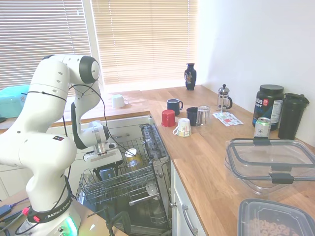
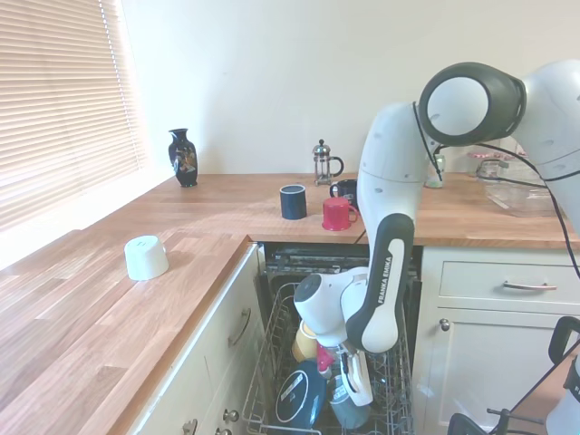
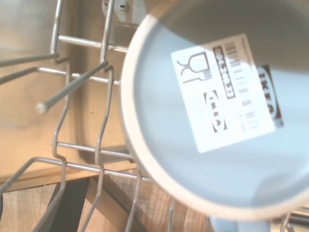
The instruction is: Unload the gray mug from the dishwasher
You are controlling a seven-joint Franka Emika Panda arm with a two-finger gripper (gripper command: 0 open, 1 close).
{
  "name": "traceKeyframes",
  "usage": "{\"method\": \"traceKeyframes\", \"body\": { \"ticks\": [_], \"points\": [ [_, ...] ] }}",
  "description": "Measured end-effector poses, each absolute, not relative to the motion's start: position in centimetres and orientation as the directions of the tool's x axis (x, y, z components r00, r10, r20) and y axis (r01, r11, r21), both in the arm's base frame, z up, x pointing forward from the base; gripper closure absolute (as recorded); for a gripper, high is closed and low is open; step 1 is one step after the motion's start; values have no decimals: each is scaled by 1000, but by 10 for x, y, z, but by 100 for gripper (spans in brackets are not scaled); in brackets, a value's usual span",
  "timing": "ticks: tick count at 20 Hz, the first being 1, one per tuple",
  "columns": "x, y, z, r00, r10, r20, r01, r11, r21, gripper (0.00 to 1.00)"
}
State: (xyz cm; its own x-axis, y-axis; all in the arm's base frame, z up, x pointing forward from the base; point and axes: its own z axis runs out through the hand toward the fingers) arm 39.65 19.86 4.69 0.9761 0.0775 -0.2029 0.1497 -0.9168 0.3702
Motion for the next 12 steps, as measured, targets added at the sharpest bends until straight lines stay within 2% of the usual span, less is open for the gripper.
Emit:
{"method": "traceKeyframes", "body": {
  "ticks": [3,4,12],
  "points": [
    [398,200,44,976,79,-205,152,-916,370,0],
    [399,200,44,976,79,-204,151,-917,370,100],
    [391,210,36,973,69,-222,148,-919,364,100]
  ]
}}
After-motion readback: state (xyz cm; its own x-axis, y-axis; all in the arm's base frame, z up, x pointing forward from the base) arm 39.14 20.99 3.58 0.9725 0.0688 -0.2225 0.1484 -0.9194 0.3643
